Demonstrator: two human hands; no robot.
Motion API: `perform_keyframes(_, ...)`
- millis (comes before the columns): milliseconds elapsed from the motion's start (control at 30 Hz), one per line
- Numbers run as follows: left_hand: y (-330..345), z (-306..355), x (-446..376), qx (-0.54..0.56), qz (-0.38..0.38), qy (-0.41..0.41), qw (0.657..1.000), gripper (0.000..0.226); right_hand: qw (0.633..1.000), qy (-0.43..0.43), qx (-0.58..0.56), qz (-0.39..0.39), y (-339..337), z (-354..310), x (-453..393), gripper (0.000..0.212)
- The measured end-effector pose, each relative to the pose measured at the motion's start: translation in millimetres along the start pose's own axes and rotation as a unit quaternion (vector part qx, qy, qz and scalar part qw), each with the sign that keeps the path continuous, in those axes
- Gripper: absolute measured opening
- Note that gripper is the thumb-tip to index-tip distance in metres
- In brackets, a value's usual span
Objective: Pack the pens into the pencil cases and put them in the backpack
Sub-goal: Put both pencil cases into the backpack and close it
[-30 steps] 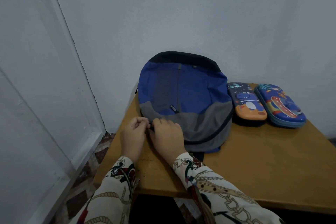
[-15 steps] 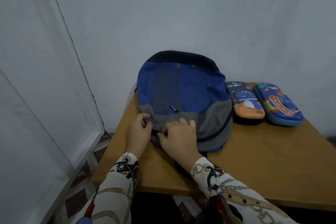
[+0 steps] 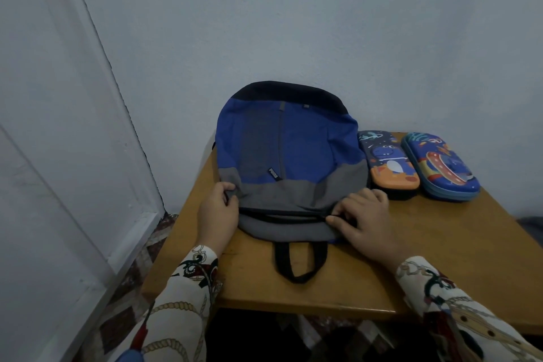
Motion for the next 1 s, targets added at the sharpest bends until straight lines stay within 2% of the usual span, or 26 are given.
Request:
perform_keyframes(167, 1, 3, 4, -0.005, -0.006, -0.017, 1.000, 0.016, 0.999, 0.048, 0.000, 0.020, -13, 27, 15, 0.029)
perform_keyframes(233, -2, 10, 7, -0.082, 0.026, 0.011, 0.996, 0.021, 0.998, 0.057, -0.011, 0.010, -9, 29, 17, 0.028)
perform_keyframes(300, -3, 26, 15, -0.188, 0.054, 0.085, 0.977, 0.030, 0.998, 0.061, -0.031, -0.003, -6, 30, 16, 0.027)
perform_keyframes(333, 1, 36, 19, -0.216, 0.024, 0.142, 0.966, 0.036, 0.997, 0.063, -0.041, -0.006, -6, 30, 16, 0.026)
perform_keyframes(400, 19, 49, 30, -0.252, -0.106, 0.250, 0.929, 0.050, 0.997, 0.063, -0.052, -0.010, -7, 30, 16, 0.023)
perform_keyframes(467, 36, 45, 35, -0.270, -0.205, 0.283, 0.897, 0.064, 0.997, 0.061, -0.051, -0.018, -8, 30, 17, 0.020)
perform_keyframes(667, 31, 42, 30, -0.235, -0.162, 0.271, 0.919, 0.050, 0.997, 0.071, -0.036, -0.015, -9, 29, 16, 0.017)
perform_keyframes(833, 24, 34, 27, -0.062, -0.166, 0.193, 0.965, 0.026, 0.997, 0.073, -0.030, -0.006, -11, 31, 12, 0.019)
perform_keyframes(1000, 21, 33, 26, -0.003, -0.164, 0.162, 0.973, 0.015, 0.993, 0.115, 0.019, 0.009, -23, 50, 6, 0.026)
Point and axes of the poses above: each hand's wrist, its own x-axis away from the middle knuckle, its own y-axis out of the palm, z = x × y, the point moved 5 cm from there along -x, towards the middle knuckle, and after that the axes turned 7 degrees about -z, right-handed, at the moved point
